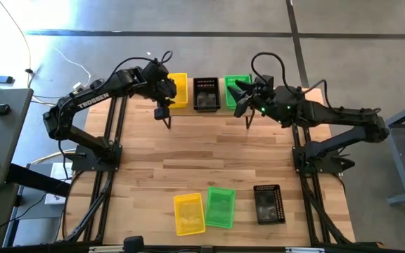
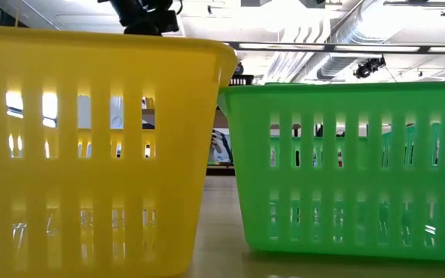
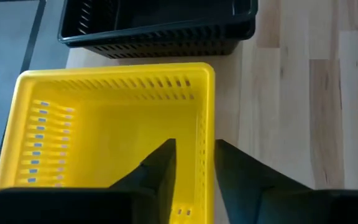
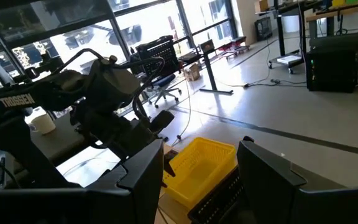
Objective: Stack baskets on shelf by color
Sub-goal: Stack the top yellow bin on the yellow bin on the shelf, then stack the black bin on the black bin on the shelf
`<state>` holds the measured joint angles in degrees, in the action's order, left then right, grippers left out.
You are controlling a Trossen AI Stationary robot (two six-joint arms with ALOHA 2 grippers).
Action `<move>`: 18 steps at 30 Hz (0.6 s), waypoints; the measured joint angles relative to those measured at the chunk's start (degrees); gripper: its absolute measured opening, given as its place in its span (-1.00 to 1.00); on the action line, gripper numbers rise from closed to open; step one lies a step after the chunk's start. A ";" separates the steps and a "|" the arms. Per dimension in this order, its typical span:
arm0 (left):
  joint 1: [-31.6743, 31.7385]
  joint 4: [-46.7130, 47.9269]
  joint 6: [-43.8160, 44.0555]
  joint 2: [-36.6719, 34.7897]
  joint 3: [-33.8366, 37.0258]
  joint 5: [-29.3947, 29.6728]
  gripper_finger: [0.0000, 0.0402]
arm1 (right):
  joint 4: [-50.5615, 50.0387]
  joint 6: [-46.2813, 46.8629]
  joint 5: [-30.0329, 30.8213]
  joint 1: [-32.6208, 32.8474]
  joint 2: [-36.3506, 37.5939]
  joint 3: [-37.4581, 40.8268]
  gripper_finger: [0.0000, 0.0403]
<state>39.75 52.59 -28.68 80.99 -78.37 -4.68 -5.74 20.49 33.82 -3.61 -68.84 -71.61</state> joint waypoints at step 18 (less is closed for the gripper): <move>-1.50 9.08 4.35 -0.37 -7.34 -0.01 -0.25 | -28.50 25.30 -15.86 -0.57 0.42 0.00 -0.06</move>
<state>38.25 61.66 -24.33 80.62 -85.71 -4.69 -34.24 45.79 17.96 -4.18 -68.42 -71.61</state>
